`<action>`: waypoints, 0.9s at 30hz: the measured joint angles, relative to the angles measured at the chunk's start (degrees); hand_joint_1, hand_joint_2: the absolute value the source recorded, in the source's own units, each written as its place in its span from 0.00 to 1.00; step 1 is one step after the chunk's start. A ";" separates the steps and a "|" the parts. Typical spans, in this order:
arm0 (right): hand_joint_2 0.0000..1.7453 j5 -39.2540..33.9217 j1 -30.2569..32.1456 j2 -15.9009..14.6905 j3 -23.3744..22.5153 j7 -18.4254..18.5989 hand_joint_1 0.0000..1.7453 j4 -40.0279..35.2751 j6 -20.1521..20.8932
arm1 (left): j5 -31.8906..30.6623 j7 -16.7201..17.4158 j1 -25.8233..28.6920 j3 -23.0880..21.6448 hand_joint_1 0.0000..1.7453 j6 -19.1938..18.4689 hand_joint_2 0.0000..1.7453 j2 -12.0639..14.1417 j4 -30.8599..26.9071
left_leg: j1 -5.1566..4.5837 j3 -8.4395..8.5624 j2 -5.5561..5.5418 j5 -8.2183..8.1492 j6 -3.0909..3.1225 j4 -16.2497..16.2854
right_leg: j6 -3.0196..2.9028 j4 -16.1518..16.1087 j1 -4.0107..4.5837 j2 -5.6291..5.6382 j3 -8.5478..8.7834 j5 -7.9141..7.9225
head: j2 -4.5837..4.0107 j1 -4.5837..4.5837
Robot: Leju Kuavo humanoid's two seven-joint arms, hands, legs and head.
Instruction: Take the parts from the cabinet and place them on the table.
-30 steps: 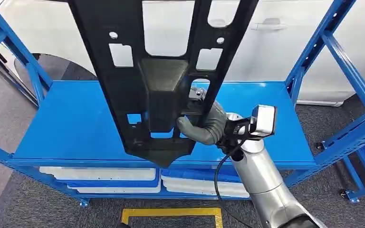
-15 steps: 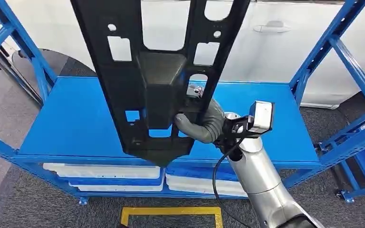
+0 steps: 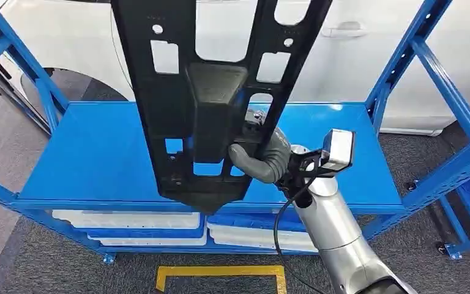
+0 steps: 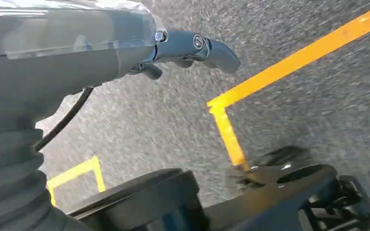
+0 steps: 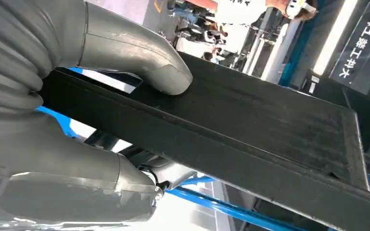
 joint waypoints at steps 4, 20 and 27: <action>1.00 -0.07 -0.08 0.11 0.02 -0.02 1.00 0.09 0.00 | 0.00 -0.06 0.05 0.00 0.00 -0.11 1.00 0.02 0.00 | -0.01 8.96 0.02 7.40 0.79 -16.28 | 0.23 0.61 0.08 0.08 -0.06 0.00 | 0.00 0.00; 1.00 -0.09 -0.28 0.39 -0.04 -0.02 1.00 0.22 0.00 | 0.33 -0.44 0.25 0.04 0.00 -0.52 1.00 -0.09 0.00 | -0.23 6.14 -0.01 10.11 2.46 -17.58 | 2.30 0.35 -0.12 0.18 4.22 -4.09 | 0.00 0.00; 1.00 -0.11 -0.82 1.03 -0.04 -0.02 1.00 0.24 0.00 | 0.37 -0.57 0.30 0.07 0.00 -0.68 1.00 -0.05 0.00 | 0.04 3.54 0.02 5.19 0.30 -12.10 | -0.09 -0.66 -0.24 -0.23 2.30 -1.09 | 0.00 0.00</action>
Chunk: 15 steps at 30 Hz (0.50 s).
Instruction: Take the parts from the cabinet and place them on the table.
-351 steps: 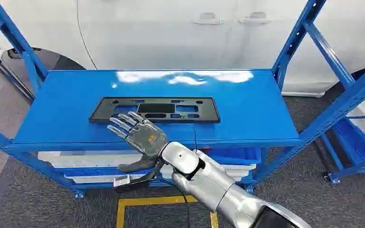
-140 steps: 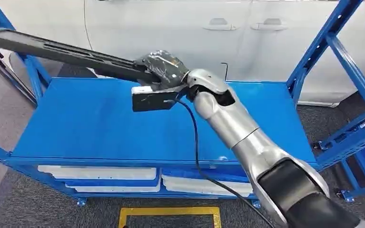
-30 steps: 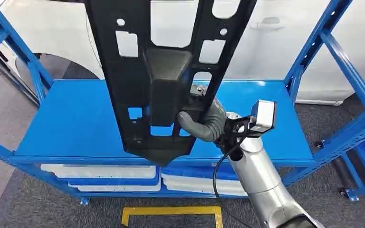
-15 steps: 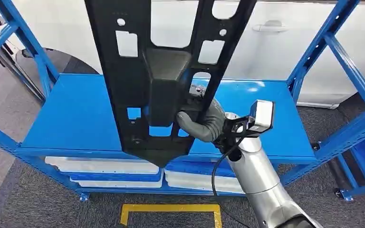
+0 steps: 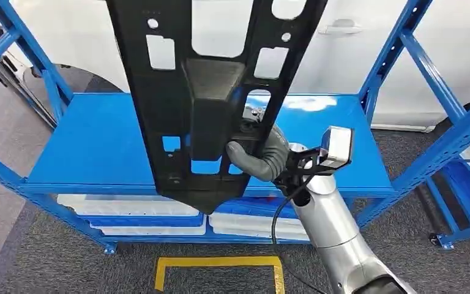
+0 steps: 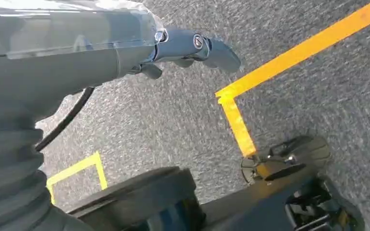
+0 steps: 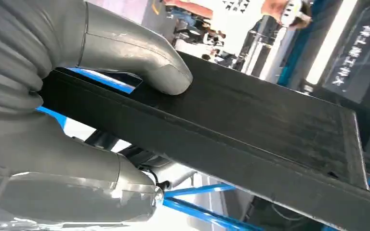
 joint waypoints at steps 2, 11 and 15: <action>1.00 0.00 0.06 0.13 0.02 0.00 1.00 0.02 0.00 | 0.00 -0.04 -0.12 0.00 0.00 0.00 1.00 0.00 0.00 | 0.03 -2.77 0.03 -5.01 -0.40 8.88 | -0.11 0.07 0.19 -0.06 -1.12 0.81 | 0.00 -0.02; 1.00 -0.02 -0.18 0.15 -0.02 0.02 1.00 0.15 0.02 | 0.00 -0.44 -0.03 0.02 0.00 0.00 1.00 0.09 0.00 | -0.60 8.89 -0.09 -0.29 1.17 -6.15 | 1.63 1.10 0.48 0.01 -4.44 3.66 | 0.00 -0.02; 1.00 -0.13 -0.30 0.13 -0.46 -0.02 1.00 -0.04 0.02 | -0.02 -0.44 0.01 0.04 0.00 0.00 1.00 0.05 0.00 | -0.06 7.24 0.32 2.00 2.99 -6.79 | 2.77 5.37 0.27 0.31 -6.71 -1.11 | 0.00 0.04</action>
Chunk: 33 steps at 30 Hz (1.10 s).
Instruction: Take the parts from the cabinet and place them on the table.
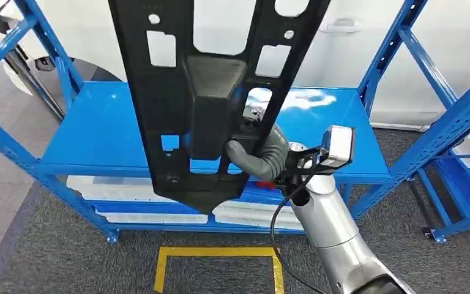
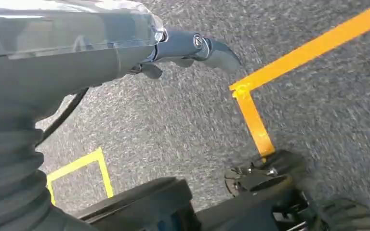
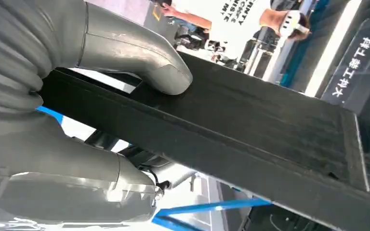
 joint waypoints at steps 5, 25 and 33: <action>1.00 -0.15 0.10 0.00 -0.13 0.15 1.00 -0.11 -0.04 | 0.00 0.04 0.42 0.00 0.00 -0.02 1.00 0.00 0.00 | -0.05 -3.53 0.11 2.28 -0.13 0.50 | 0.60 12.95 -0.18 -0.03 -2.17 -5.19 | 0.00 0.00; 1.00 -1.38 -0.49 0.17 -1.33 0.59 1.00 -0.13 -0.37 | -0.02 0.07 0.07 0.13 0.00 -0.02 1.00 0.07 0.00 | -0.39 3.00 -0.28 -3.03 -2.16 0.15 | -1.69 -4.34 0.33 -0.28 1.72 5.04 | 0.00 -0.04; 1.00 -2.49 -0.68 0.15 -1.86 0.90 1.00 0.37 -0.39 | 0.04 0.09 0.21 0.18 0.00 0.00 1.00 0.04 0.00 | -0.03 -1.24 0.16 1.03 -0.12 -0.08 | 0.47 10.79 -0.24 0.01 -3.51 -6.09 | 0.00 -0.02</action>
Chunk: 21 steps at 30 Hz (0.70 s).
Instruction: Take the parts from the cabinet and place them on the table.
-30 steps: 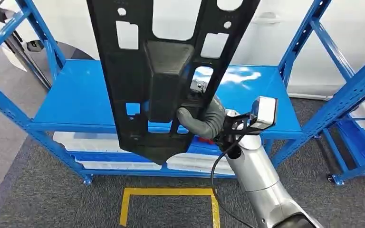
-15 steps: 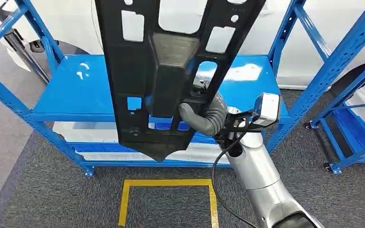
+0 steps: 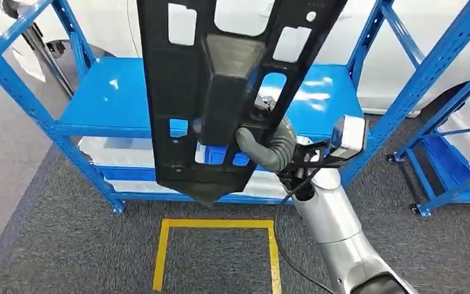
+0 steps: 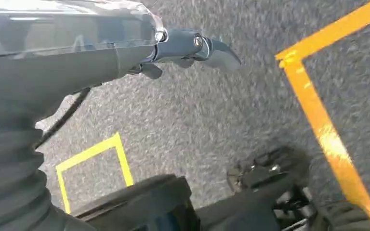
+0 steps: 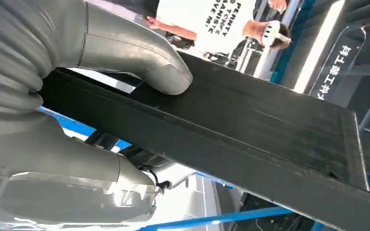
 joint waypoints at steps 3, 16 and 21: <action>1.00 -0.31 0.12 0.00 -0.09 0.00 1.00 0.44 0.07 | 0.20 -0.09 0.20 0.09 0.00 0.17 1.00 0.00 0.00 | 0.00 -2.33 0.03 1.38 -0.25 0.52 | 0.13 0.34 -0.29 -0.01 2.63 3.15 | 0.00 0.00; 1.00 -0.50 0.15 0.15 -0.20 -0.39 1.00 0.66 0.31 | 0.29 -0.20 0.26 0.17 0.00 0.22 1.00 -0.07 0.00 | -0.03 -5.57 -0.19 0.11 -2.97 3.42 | -3.13 -15.89 -0.18 -0.24 10.83 6.71 | 0.00 0.00; 1.00 -0.44 1.10 0.17 -0.33 -0.39 1.00 0.66 0.28 | -0.04 -0.11 0.02 0.22 0.00 0.17 1.00 -0.02 0.00 | 0.12 -4.33 -0.19 -3.74 -3.64 13.56 | -3.15 -15.38 0.11 -0.30 6.13 10.15 | 0.00 0.00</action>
